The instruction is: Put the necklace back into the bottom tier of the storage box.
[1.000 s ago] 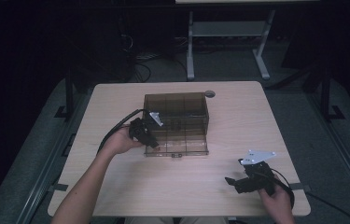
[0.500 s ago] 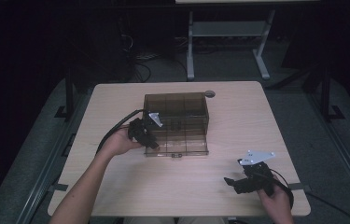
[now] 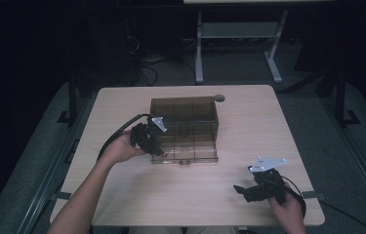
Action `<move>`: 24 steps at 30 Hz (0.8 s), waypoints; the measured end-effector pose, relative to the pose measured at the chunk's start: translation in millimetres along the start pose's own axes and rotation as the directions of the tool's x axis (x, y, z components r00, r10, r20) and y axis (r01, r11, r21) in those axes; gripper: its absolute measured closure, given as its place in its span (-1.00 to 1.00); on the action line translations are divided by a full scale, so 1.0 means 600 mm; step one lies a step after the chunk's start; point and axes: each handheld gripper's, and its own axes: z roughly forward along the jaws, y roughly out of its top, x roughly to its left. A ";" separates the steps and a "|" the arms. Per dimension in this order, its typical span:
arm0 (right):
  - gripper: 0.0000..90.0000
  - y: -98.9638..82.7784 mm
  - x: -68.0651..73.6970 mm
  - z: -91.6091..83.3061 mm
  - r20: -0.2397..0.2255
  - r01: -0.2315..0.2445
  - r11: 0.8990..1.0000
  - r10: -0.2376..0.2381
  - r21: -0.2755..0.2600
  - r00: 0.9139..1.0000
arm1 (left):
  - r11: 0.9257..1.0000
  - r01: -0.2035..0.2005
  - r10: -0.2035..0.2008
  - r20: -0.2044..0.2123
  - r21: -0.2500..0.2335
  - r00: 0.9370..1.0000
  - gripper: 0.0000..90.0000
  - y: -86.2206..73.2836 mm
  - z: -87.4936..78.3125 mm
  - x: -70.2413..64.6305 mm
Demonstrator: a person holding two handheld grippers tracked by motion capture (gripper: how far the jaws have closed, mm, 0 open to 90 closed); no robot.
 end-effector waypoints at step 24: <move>-0.69 0.001 0.001 -0.002 0.007 -0.006 1.000 0.006 0.001 1.000 | 0.999 0.003 -0.004 -0.012 -0.042 1.000 0.02 -0.020 -0.014 -0.020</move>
